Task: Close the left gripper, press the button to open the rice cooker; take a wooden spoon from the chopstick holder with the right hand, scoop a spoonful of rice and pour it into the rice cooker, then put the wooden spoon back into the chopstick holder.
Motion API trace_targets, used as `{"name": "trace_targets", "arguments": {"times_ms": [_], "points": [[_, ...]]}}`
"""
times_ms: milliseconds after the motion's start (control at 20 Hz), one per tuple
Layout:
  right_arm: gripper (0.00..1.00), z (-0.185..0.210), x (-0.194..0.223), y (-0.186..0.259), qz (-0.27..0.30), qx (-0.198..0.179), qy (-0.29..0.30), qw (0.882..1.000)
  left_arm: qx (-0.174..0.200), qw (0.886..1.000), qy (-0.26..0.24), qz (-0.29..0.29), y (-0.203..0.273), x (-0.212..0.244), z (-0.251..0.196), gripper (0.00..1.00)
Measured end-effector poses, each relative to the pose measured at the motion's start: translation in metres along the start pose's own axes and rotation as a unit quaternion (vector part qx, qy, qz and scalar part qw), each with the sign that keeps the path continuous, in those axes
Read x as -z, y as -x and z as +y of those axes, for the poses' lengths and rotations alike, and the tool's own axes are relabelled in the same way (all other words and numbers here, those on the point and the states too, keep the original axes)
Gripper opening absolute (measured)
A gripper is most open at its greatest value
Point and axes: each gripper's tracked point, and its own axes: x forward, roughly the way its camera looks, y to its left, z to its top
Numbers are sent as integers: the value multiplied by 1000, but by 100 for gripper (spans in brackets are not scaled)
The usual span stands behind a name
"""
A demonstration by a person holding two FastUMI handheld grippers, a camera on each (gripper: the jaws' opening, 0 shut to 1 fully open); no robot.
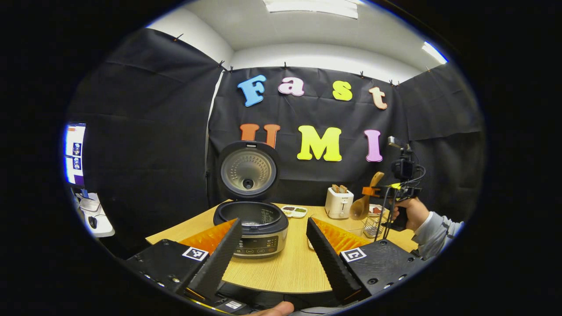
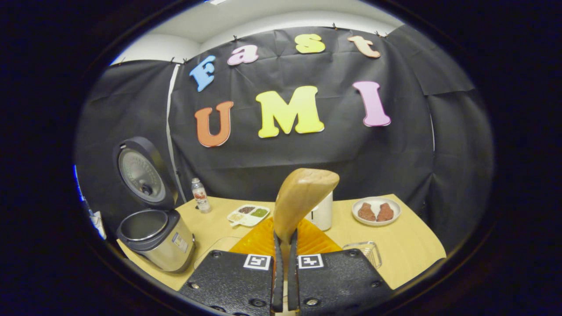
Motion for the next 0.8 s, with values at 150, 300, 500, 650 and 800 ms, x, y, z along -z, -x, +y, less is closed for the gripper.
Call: {"name": "trace_targets", "arguments": {"times_ms": [150,300,500,650,800], "points": [[9,7,36,-19,31,-1,5,1000,7,1000,8,4,-3,1,-6,95],[10,2,60,-31,43,9,19,999,11,1000,8,5,-8,3,-10,94],[10,1,75,-38,30,21,58,998,20,1000,6,20,-17,19,-18,94],[10,8,95,-40,56,11,15,998,18,999,4,29,-23,24,-18,95],[10,19,101,-40,70,-4,-15,997,20,999,3,28,-23,23,-18,95]]}}
